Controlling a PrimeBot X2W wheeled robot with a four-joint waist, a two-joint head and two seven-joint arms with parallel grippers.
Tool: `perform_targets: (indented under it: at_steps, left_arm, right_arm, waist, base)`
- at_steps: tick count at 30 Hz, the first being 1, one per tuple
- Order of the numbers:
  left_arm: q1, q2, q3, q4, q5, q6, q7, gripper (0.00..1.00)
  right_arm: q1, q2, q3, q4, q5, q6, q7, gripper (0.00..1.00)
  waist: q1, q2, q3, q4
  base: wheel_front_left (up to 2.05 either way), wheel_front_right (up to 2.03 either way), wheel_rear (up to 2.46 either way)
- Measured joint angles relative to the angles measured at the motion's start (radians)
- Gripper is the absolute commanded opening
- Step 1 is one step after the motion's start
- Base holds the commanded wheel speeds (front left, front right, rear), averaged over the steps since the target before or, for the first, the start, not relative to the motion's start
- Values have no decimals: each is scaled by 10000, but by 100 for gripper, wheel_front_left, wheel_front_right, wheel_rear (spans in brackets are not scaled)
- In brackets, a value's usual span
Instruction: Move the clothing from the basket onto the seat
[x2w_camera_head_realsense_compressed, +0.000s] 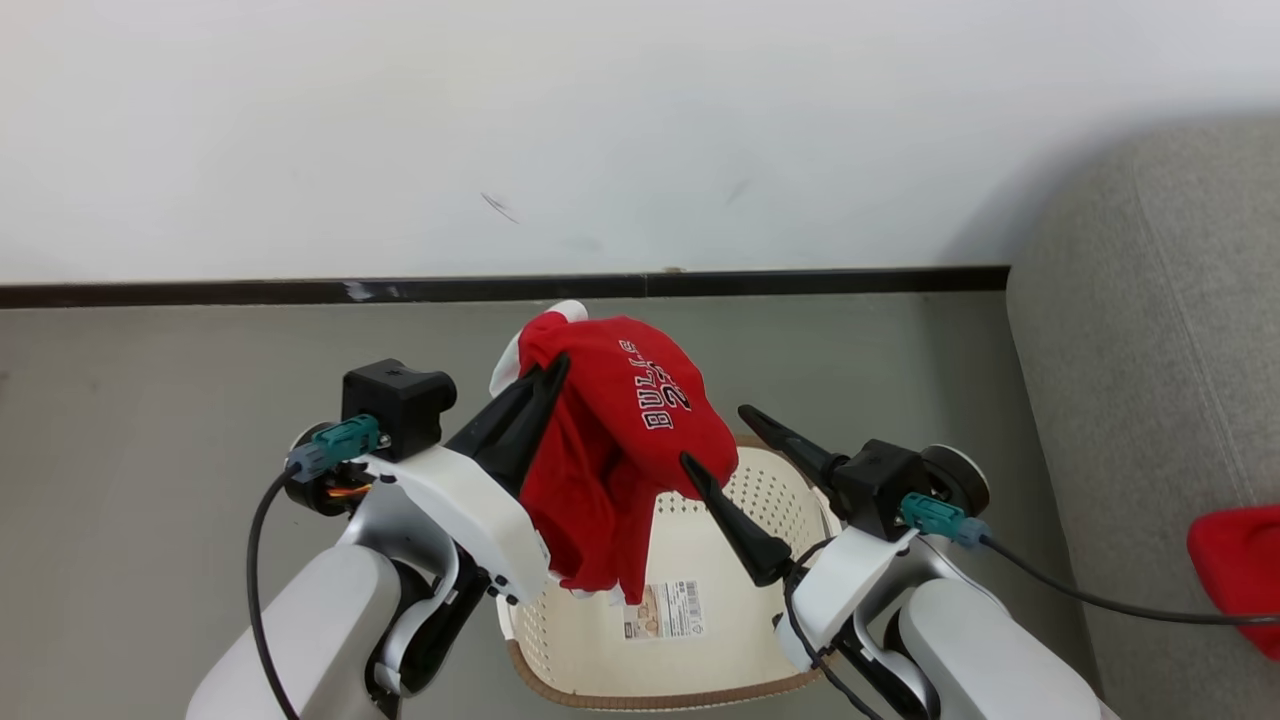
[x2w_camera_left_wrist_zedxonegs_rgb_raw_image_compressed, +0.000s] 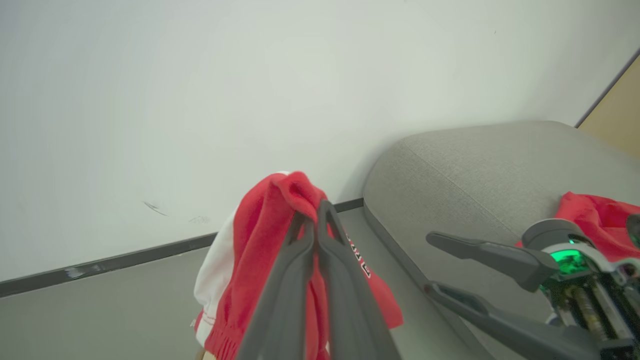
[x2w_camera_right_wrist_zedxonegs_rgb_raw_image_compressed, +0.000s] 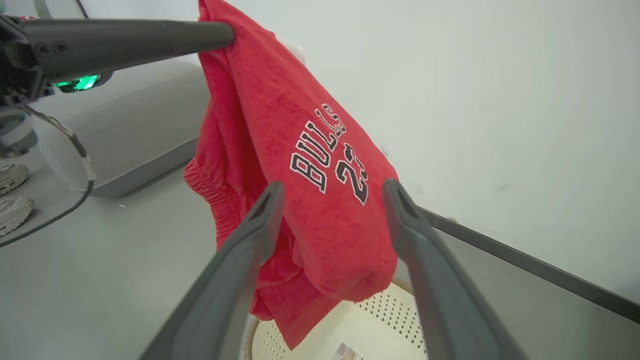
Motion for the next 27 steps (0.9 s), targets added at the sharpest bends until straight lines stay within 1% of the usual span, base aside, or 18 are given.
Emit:
perform_targets:
  at_steps: [5,16,27]
  left_arm:
    - [-12,-224,-203,203,27,75,173,0]
    - [-70,-727,-721,297,140,132,347,0]
    - [-89,-1181,-1312,174,178,153,558,0]
  right_arm:
    - [25,-2,387,8,184,2,0,100]
    - [200,-8,729,100,512,2,0,100]
    - [202,-6,748,322,510,2,0,100]
  waist:
    - [0,0,-412,294]
    - [1,0,-1166,875]
    - [0,0,-1702,1390]
  base:
    - [0,0,0]
    - [0,0,0]
    - [0,0,0]
